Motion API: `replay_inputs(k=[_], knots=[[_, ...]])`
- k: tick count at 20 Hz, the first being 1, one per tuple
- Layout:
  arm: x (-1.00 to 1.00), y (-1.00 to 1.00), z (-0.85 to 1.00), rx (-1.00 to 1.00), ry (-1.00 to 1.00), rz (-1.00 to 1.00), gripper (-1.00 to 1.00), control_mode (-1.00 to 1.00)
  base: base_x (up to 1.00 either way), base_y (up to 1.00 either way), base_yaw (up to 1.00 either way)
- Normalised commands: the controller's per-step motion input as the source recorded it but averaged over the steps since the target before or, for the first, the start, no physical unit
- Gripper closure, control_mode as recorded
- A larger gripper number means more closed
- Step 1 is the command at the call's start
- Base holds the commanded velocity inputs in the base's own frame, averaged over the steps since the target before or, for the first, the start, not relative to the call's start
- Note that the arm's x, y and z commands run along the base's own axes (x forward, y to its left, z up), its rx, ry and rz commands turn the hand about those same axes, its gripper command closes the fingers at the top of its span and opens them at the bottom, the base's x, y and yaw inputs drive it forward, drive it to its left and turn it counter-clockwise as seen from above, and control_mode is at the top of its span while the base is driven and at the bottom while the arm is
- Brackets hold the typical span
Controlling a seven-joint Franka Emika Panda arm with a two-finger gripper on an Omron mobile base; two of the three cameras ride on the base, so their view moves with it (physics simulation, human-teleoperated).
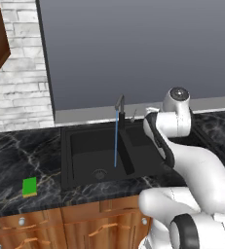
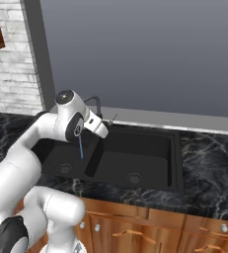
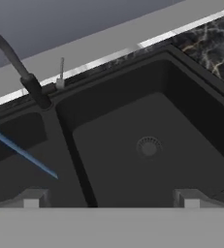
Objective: Soak the sponge with water for a few seconds and then drop it inside the sink.
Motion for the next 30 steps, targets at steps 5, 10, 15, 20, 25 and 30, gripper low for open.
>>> replay_inputs(k=[5,10,15,20,25,30], knots=[[-0.48,0.51,0.00,0.00,0.11,0.02,-1.00,-1.00,0.00,0.00,0.00],[-0.38,0.41,-0.13,0.02,0.01,0.05,-1.00,-1.00,0.00,0.00,0.00],[-0.03,0.31,-0.20,0.06,0.01,0.11,-1.00,-1.00,0.00,0.00,0.00],[0.00,0.35,-0.05,0.09,0.11,0.16,-1.00,-1.00,0.00,0.00,0.00],[0.00,0.44,0.02,0.00,0.25,0.12,-1.00,-1.00,0.00,0.00,0.00],[-0.05,0.61,0.04,-0.02,0.20,0.17,-1.00,-1.00,0.00,0.00,0.00]])
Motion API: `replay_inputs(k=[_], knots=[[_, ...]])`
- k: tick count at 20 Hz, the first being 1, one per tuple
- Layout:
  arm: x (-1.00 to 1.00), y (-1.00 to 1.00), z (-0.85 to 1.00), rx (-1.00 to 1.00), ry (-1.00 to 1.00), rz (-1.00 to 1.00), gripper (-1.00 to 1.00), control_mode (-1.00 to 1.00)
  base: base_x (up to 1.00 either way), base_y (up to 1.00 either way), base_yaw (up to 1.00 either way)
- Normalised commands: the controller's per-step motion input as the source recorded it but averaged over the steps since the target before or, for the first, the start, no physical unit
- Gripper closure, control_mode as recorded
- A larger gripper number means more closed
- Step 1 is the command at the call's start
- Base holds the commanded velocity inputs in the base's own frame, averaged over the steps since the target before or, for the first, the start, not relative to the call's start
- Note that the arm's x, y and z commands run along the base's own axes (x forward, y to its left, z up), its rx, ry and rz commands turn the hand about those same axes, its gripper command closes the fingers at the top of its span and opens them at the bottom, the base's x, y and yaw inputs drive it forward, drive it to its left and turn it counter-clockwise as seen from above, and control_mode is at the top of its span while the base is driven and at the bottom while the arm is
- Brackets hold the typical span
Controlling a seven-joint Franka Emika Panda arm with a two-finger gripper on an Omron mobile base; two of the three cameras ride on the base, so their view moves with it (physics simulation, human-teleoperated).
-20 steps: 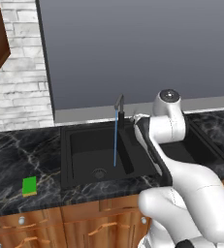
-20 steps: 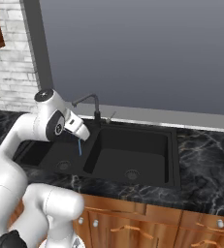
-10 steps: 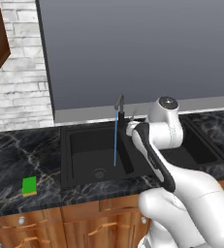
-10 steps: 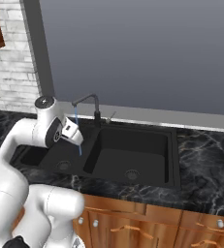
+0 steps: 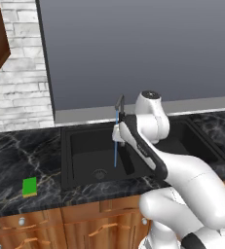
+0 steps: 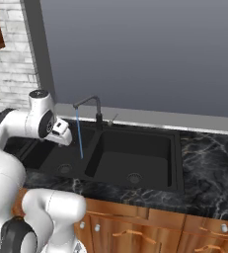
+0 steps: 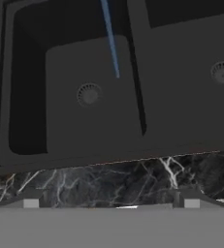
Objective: Soak the sponge with water for a few seconds and then drop it inside the sink.
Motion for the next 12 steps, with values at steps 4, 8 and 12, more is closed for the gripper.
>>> replay_inputs(k=[4,8,12], knots=[[0.00,0.62,0.00,0.00,0.08,0.15,-1.00,-1.00,0.00,0.00,0.00],[-0.01,0.69,0.00,0.00,0.03,0.11,-1.00,-1.00,0.00,0.00,0.00],[-0.13,0.70,-0.08,0.00,0.00,0.10,-1.00,-1.00,0.00,0.00,0.00]])
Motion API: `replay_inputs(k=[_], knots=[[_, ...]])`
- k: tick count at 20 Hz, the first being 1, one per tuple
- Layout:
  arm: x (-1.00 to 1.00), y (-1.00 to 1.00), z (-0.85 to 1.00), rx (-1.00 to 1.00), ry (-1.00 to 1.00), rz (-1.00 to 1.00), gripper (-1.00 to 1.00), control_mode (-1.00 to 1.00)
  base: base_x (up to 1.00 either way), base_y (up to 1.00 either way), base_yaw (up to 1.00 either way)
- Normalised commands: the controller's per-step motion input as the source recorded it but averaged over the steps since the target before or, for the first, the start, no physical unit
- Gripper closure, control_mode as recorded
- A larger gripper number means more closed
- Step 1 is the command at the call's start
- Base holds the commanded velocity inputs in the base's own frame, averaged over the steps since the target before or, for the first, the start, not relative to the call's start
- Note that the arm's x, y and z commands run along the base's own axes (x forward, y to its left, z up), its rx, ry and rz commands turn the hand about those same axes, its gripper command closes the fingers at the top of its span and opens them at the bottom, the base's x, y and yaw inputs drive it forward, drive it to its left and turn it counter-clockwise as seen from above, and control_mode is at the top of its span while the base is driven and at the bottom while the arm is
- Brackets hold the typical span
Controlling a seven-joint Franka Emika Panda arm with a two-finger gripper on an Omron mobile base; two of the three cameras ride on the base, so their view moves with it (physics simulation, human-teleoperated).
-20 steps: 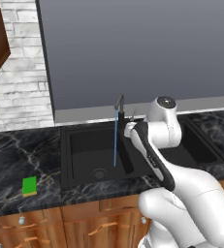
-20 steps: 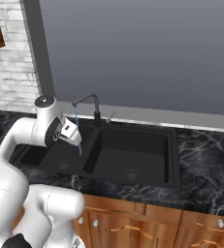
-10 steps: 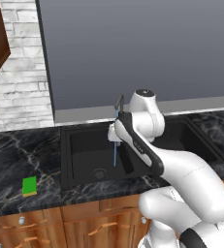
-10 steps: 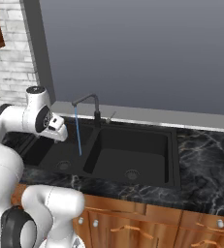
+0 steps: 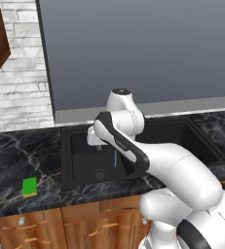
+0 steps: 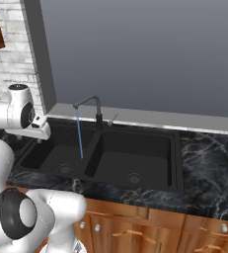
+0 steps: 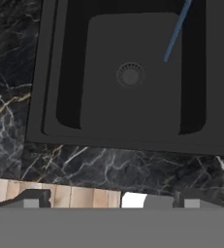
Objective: Soak the sponge with water for a few seconds and then drop it inside the sink.
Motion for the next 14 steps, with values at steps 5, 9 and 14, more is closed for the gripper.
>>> replay_inputs(k=[5,9,14], knots=[[-0.23,0.60,-0.22,0.00,-0.04,0.08,-1.00,-1.00,0.00,0.00,0.00],[-0.21,0.54,-0.04,0.00,-0.01,0.08,-1.00,-1.00,0.00,0.00,0.00],[-0.05,0.49,0.00,0.00,0.00,0.05,-1.00,-1.00,0.00,0.00,0.00]])
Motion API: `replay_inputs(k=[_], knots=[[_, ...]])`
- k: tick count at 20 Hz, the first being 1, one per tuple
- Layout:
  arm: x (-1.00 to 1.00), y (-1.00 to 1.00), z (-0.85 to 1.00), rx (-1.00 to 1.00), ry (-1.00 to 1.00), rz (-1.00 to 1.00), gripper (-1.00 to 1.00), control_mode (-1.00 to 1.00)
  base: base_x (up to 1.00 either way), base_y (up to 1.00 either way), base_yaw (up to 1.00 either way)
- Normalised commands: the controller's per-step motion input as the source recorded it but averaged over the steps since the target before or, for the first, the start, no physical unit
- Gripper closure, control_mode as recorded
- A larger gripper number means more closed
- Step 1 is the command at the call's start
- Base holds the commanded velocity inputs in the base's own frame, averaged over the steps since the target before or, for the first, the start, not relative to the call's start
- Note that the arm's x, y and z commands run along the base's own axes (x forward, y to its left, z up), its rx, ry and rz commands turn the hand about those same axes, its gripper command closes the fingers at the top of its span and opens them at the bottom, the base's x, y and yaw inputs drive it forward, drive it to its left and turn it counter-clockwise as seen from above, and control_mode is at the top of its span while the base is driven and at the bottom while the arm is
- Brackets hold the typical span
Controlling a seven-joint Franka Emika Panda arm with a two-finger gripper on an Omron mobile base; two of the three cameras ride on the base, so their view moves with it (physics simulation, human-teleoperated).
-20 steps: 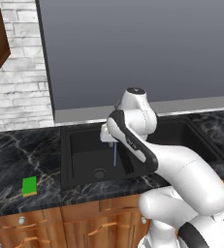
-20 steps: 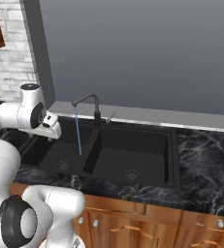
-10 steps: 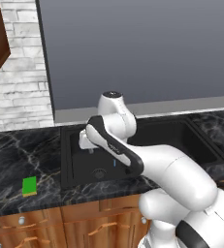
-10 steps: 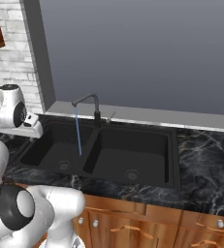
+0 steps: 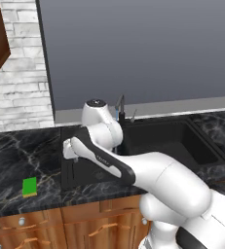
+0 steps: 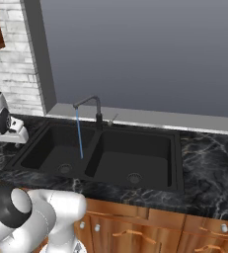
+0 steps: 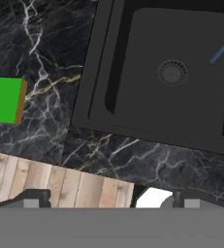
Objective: Soak the sponge with water for a few seconds and then drop it inside the sink.
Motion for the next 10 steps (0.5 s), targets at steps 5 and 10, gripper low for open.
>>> replay_inputs(k=[5,10], knots=[[0.00,0.43,-0.04,0.00,0.00,0.03,-1.00,-1.00,0.00,0.00,0.00],[0.00,0.46,-0.12,0.00,0.00,0.01,-1.00,-1.00,0.00,0.00,0.00]])
